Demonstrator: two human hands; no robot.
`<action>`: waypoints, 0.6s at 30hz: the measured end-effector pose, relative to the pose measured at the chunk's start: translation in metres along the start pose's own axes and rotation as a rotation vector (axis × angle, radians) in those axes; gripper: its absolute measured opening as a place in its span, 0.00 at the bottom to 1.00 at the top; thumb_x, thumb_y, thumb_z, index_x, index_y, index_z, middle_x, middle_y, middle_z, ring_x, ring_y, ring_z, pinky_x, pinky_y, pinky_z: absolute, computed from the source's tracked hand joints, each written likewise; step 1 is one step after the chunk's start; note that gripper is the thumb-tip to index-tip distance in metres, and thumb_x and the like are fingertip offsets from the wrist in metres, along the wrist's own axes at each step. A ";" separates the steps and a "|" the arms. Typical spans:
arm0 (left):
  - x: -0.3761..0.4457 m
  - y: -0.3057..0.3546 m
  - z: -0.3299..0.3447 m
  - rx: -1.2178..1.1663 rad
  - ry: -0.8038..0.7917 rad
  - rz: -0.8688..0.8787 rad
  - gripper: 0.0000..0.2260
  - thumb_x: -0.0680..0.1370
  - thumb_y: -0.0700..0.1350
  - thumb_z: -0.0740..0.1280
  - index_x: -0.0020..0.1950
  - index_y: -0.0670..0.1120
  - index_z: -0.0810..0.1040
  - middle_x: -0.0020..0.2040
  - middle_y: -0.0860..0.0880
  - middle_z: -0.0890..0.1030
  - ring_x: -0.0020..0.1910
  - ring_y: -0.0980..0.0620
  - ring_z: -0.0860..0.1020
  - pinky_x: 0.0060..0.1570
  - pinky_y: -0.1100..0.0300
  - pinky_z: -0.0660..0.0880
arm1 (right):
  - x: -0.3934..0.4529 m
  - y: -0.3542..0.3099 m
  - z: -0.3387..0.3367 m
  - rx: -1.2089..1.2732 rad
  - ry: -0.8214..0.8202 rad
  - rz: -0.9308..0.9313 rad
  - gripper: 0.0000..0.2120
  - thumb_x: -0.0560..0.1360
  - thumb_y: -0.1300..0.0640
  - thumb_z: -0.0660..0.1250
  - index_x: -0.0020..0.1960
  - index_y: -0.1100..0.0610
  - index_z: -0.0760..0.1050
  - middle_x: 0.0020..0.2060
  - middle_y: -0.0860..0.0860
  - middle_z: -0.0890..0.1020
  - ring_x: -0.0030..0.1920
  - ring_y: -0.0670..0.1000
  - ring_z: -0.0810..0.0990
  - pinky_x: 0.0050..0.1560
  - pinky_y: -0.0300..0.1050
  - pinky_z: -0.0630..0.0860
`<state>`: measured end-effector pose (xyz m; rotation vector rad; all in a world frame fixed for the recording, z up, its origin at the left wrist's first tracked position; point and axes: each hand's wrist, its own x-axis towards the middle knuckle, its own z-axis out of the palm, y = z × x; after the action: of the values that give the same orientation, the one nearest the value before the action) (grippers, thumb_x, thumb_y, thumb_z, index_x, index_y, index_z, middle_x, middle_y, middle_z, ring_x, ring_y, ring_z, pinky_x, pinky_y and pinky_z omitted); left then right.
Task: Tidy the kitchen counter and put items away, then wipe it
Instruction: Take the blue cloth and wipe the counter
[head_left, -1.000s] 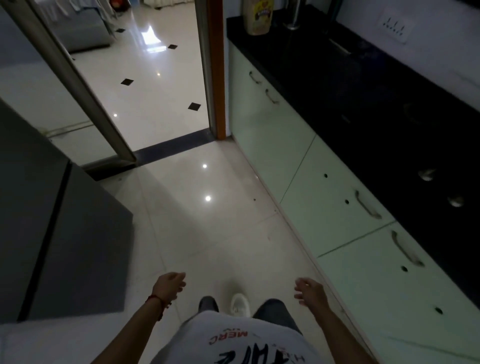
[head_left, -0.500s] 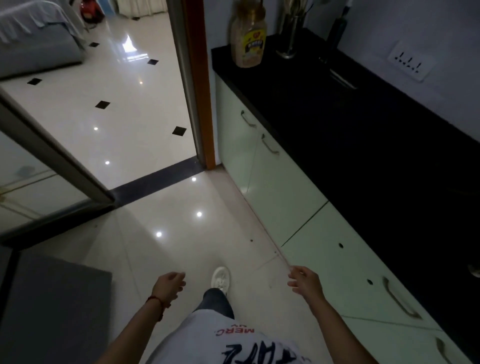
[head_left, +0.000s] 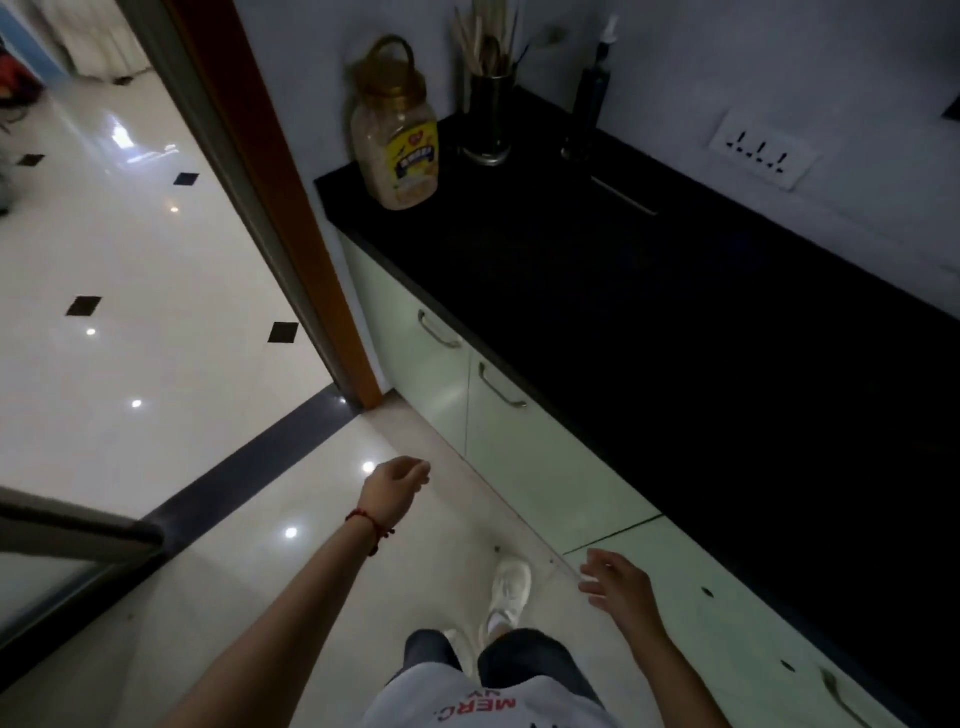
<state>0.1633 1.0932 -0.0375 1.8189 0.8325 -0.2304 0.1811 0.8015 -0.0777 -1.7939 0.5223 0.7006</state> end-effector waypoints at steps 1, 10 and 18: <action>0.011 0.007 0.002 0.009 -0.010 0.006 0.12 0.78 0.43 0.61 0.55 0.38 0.79 0.52 0.38 0.82 0.47 0.47 0.77 0.51 0.54 0.73 | 0.005 -0.014 0.001 0.016 -0.004 -0.025 0.06 0.76 0.62 0.63 0.51 0.60 0.77 0.43 0.56 0.81 0.39 0.53 0.80 0.41 0.43 0.75; 0.097 0.101 0.026 0.173 -0.038 0.213 0.11 0.78 0.43 0.62 0.56 0.40 0.79 0.56 0.42 0.81 0.56 0.43 0.78 0.60 0.52 0.73 | 0.068 -0.163 -0.029 0.245 0.073 -0.298 0.09 0.78 0.62 0.59 0.56 0.59 0.74 0.46 0.56 0.80 0.45 0.52 0.81 0.47 0.43 0.77; 0.173 0.173 0.052 0.363 -0.016 0.408 0.12 0.77 0.43 0.64 0.59 0.42 0.77 0.57 0.42 0.79 0.57 0.46 0.76 0.56 0.59 0.71 | 0.166 -0.258 -0.075 0.362 0.388 -0.199 0.12 0.78 0.57 0.61 0.59 0.59 0.75 0.51 0.57 0.81 0.47 0.53 0.81 0.53 0.47 0.77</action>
<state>0.4125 1.0901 -0.0193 2.2779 0.4082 -0.1367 0.4856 0.8099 0.0048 -1.6101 0.6687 0.1053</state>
